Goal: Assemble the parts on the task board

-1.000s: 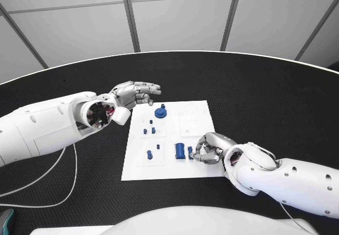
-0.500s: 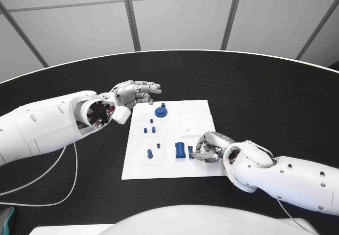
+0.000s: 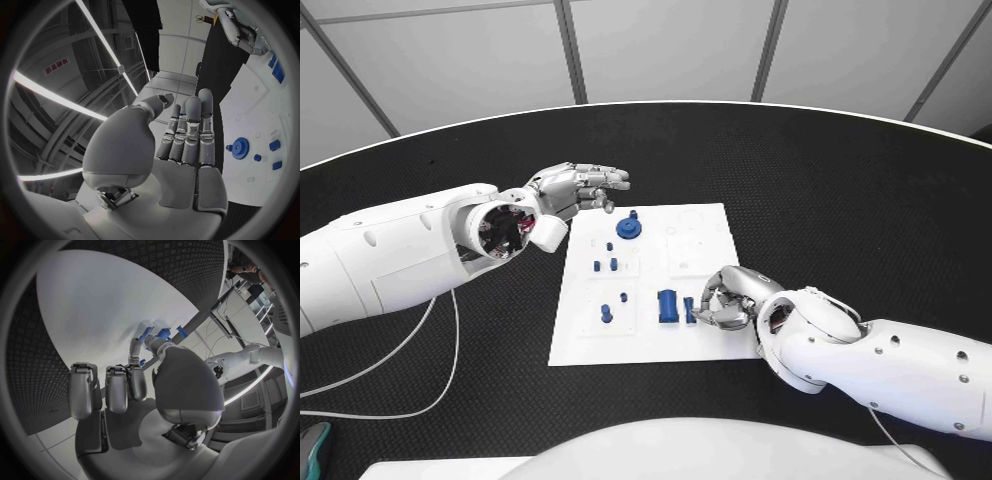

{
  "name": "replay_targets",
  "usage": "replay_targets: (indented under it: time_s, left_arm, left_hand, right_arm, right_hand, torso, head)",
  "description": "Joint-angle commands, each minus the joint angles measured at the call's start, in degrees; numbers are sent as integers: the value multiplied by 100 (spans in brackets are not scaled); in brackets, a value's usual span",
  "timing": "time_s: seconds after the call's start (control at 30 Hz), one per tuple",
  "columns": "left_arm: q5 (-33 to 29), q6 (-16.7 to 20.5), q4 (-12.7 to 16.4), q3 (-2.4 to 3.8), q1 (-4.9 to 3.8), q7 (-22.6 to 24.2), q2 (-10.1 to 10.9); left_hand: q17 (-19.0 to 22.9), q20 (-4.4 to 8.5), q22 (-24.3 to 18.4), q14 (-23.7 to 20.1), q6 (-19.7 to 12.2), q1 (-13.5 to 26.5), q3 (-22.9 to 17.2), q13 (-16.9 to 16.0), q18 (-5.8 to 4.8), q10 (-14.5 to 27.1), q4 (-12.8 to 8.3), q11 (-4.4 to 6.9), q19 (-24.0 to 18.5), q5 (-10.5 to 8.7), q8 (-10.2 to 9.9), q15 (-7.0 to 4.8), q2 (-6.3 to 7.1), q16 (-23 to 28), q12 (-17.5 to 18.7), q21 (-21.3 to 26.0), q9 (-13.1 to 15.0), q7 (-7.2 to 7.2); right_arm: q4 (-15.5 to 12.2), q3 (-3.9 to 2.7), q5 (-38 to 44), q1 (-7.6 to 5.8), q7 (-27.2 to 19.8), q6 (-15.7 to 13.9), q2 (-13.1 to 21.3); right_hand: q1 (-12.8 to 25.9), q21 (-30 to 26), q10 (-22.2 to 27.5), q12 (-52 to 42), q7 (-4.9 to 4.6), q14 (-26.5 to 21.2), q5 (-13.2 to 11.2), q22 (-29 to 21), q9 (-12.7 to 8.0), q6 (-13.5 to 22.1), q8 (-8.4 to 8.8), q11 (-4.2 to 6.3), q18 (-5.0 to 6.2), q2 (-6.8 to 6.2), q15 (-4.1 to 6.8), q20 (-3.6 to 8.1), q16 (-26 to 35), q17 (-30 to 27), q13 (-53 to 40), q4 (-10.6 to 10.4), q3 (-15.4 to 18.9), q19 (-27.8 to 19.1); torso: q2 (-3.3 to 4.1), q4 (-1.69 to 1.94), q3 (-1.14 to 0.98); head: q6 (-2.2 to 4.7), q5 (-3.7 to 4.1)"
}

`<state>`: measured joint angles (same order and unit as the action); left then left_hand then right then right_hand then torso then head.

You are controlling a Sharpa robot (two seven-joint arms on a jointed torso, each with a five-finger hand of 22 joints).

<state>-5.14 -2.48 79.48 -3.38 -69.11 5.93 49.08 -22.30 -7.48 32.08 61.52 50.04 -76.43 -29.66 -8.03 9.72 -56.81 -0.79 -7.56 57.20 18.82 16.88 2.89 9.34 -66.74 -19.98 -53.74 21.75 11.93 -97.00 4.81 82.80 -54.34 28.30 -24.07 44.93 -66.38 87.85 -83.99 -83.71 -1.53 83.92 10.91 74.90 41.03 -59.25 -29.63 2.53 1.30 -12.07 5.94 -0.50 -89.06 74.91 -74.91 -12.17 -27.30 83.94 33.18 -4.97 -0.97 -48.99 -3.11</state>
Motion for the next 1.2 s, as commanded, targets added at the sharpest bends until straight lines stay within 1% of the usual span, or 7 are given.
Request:
replay_targets:
  time_s: [0.03, 0.23, 0.33, 0.5, 0.63, 0.87, 1.2]
  left_arm:
    - [0, -8, -16, 0, 0, 13, -12]
    - [-46, 14, -126, -1, 9, 131, -88]
    - [-167, 39, -206, -2, 34, 263, -130]
    - [-462, 134, -448, -3, 97, 605, -262]
    - [-736, 331, -689, -4, 141, 957, -404]
    - [-1195, 836, -1002, -4, 205, 1569, -632]
    - [-1435, 1103, -1245, -4, 283, 1845, -834]
  left_hand:
    - [9, -38, -10, -51, -43, -9, 4, 10, 90, 43, 41, -9, -15, 22, 15, 7, -61, -17, -40, 23, -9, -15]
    - [19, -49, -27, -76, -53, 48, 34, 14, 86, 61, 93, -16, -31, 16, 19, 19, -44, -7, -52, 51, -10, -13]
    - [105, -66, -102, -283, -73, 65, 50, 21, 84, 86, 140, -20, -154, 4, 30, 32, -20, 178, -78, 193, -11, -18]
    - [607, -208, -521, -894, -130, 93, 97, 165, 72, 212, 300, -93, -657, -22, 87, 156, 34, 1242, 26, 944, -4, -1]
    - [1149, -430, -1103, -1184, -311, 47, 91, 432, 53, 209, 466, -214, -903, -17, 48, 348, 65, 2608, 327, 1885, -105, 52]
    - [1675, -914, -2388, -1971, -523, 35, 320, 452, -95, 426, 750, -435, -1565, -16, -310, 761, 118, 4427, 1207, 3934, -521, 15]
    - [1801, -920, -2781, -2108, -515, -31, 622, 437, -242, 442, 886, -490, -1511, -9, -494, 854, 48, 5057, 1561, 4511, -695, -48]
  right_arm:
    - [-164, -2, -23, -1, -132, -154, 147]
    - [-267, -14, -1505, -115, -1689, -661, 456]
    - [-71, -17, -2689, -241, -2640, -745, 503]
    - [606, -19, -4740, -589, -3836, -586, 444]
    - [1233, -36, -5736, -831, -4529, -333, 326]
    - [2136, -168, -6654, -985, -5203, -101, 26]
    - [2500, -209, -7081, -1052, -5439, -95, -165]
  right_hand:
    - [-6, -5, -346, -15, 23, 565, -13, 1450, -10, 11, -28, 19, -86, 3, 24, 50, 4, 1301, -1144, -30, 36, 564]
    - [21, -377, -178, 339, -63, 515, 85, 1350, -84, 208, 112, -49, -14, -54, -28, 21, 115, 1081, -945, -117, 102, 487]
    - [-214, -1942, 462, 1556, -284, 277, 367, 889, -241, 562, 439, -242, 262, -62, -186, -110, 636, 239, -258, -86, 87, 108]
    - [-645, -6672, 2133, 4907, -578, -861, 659, -1145, -411, 944, 818, -534, 908, -41, -438, -374, 3114, -2474, 1977, -62, 238, -1147]
    - [-960, -7905, 2583, 6336, -752, -2190, 604, -2261, -724, 1127, 1171, -778, 883, -65, -771, -679, 5197, -3781, 3460, -112, -37, -1936]
    - [-983, -8417, 2465, 7983, -747, -3147, 415, -4605, -1472, 1173, 1966, -1204, 909, -54, -1351, -1334, 7461, -5145, 6039, -93, 149, -3409]
    - [-1000, -8410, 2517, 8005, -830, -2890, 446, -6173, -1945, 1099, 2260, -1272, 941, 167, -1391, -1527, 8039, -5832, 7034, -48, 555, -3542]
  torso:
    - [-14, -10, 6]
    - [-101, -73, 50]
    - [-169, -150, 77]
    - [-295, -289, 112]
    - [-375, -375, 129]
    - [-495, -406, 158]
    - [-563, -389, 160]
  head:
    - [34, 1]
    - [144, -42]
    - [229, -85]
    - [483, -158]
    - [643, -208]
    - [804, -324]
    - [878, -431]
